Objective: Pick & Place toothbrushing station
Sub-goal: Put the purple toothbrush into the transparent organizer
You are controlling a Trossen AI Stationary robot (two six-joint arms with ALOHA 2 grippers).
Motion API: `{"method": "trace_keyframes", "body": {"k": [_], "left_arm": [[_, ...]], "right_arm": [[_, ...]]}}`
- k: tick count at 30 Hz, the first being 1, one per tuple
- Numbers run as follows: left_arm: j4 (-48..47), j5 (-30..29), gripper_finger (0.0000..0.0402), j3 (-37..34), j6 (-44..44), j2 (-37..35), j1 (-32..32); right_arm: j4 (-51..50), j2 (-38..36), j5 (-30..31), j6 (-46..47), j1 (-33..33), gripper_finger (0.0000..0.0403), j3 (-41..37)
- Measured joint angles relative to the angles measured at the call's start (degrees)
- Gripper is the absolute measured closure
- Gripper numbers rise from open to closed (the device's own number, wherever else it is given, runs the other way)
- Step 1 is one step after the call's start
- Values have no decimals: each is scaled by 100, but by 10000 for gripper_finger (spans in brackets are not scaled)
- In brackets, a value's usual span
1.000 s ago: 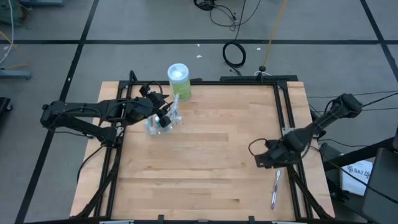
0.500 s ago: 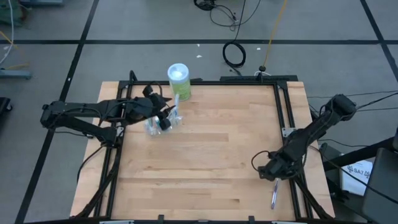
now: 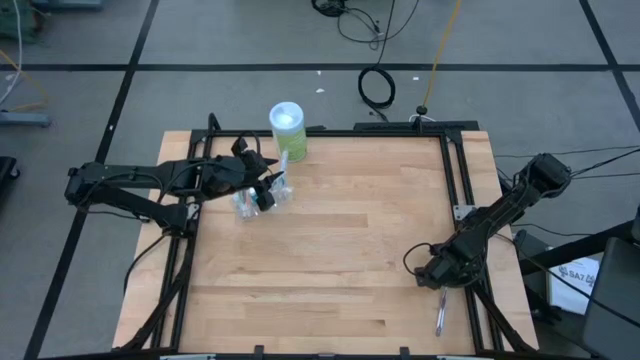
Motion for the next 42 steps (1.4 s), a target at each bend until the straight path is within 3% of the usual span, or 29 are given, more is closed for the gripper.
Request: {"method": "trace_keyframes", "body": {"k": [5, 17, 23, 28, 35, 42], "left_arm": [[-2, 0, 245, 0, -4, 0, 0], [-2, -2, 245, 0, 18, 0, 0], [-4, -2, 245, 0, 23, 0, 0], [-4, -3, 245, 0, 187, 0, 0], [-4, -1, 245, 0, 188, 0, -2], [-10, 242, 245, 0, 196, -2, -7]], "right_arm": [[108, -11, 235, -291, 0, 251, -92], [149, -140, 937, -1189, -4, 387, -116], [304, -359, 1386, -1471, -10, 387, -131], [844, -724, 2317, -2022, -144, 394, -131], [2084, -1272, 4122, -4630, -723, 391, -131], [3556, -1417, 4409, -7942, -1737, 391, -131]]}}
